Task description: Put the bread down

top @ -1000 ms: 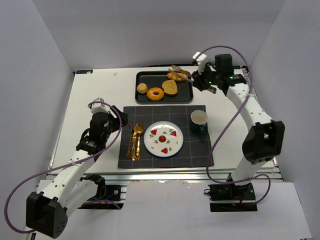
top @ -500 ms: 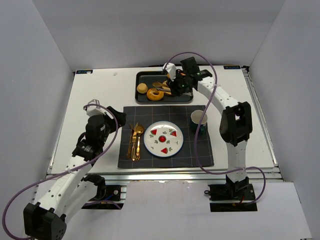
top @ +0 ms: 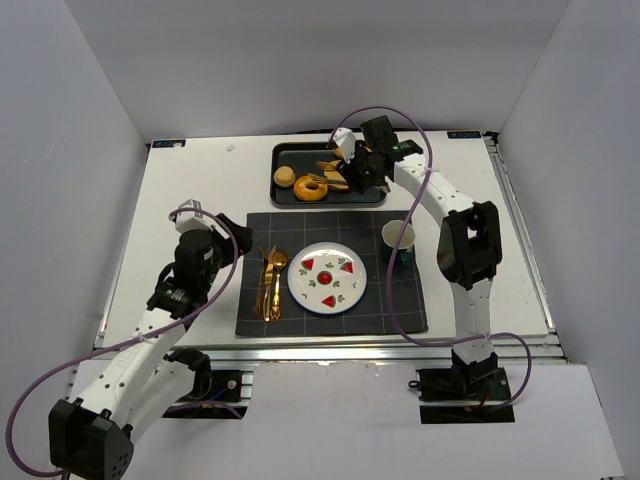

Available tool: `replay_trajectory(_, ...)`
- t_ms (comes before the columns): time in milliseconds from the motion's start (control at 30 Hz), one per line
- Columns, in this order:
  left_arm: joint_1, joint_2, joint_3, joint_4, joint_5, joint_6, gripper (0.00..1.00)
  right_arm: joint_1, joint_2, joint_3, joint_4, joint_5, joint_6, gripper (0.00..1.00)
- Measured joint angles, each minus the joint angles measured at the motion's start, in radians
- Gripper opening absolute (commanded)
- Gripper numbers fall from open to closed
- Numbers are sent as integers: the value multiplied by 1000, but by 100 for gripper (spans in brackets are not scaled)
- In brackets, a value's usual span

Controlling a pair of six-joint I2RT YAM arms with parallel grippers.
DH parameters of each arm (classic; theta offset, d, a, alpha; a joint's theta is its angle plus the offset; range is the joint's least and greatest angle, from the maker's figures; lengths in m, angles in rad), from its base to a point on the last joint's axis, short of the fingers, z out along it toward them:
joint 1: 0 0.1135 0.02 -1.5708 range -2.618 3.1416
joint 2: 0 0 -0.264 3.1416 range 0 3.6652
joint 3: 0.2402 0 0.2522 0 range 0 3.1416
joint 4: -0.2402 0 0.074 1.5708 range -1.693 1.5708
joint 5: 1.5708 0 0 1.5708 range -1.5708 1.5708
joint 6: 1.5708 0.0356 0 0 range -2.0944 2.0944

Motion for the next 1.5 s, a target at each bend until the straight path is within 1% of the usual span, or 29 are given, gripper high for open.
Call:
replay_trajectory(200,0,3,0,-1,0,0,81,0,15,0,-2,3,30,50)
replay_trajectory(367,0,-6,0,-3,-1,0,81,0,58,10,-14,12,50,48)
replay_trajectory(467,0,-16,0,-6,-1,0,81,0,77,14,-26,18,64,41)
replay_trajectory(500,0,-18,0,-8,-1,0,81,0,83,17,-31,18,67,34)
replay_trajectory(600,0,-20,0,-12,-2,0,81,0,91,23,-35,16,80,25)
replay_trajectory(667,0,-20,0,-14,-3,0,81,0,91,23,-36,13,85,21)
replay_trajectory(700,0,-20,0,-14,-4,0,81,0,91,24,-36,12,88,18)
replay_trajectory(867,0,-20,0,-16,-4,0,81,-6,90,24,-35,-8,97,12)
replay_trajectory(933,0,-20,0,-16,-4,0,81,-12,85,24,-35,-24,103,14)
replay_trajectory(967,0,-20,0,-16,-4,0,81,-15,78,22,-34,-34,105,19)
replay_trajectory(1000,0,-20,0,-16,-4,0,81,-19,67,18,-32,-46,106,21)
replay_trajectory(1067,0,-20,0,-16,-4,0,81,-23,21,-30,-5,-72,104,26)
replay_trajectory(1100,0,-20,0,-16,-4,0,81,-25,-17,-64,8,-89,102,30)
replay_trajectory(1167,0,-20,0,-16,-4,0,81,-27,-77,-113,27,-109,89,35)
replay_trajectory(1200,0,-20,0,-16,-4,0,82,-25,-106,-130,32,-121,81,39)
replay_trajectory(1333,0,-19,0,-16,-4,0,81,-5,-152,-143,56,-145,55,44)
replay_trajectory(1500,0,-18,0,-16,-4,0,81,18,-127,-143,62,-138,28,48)
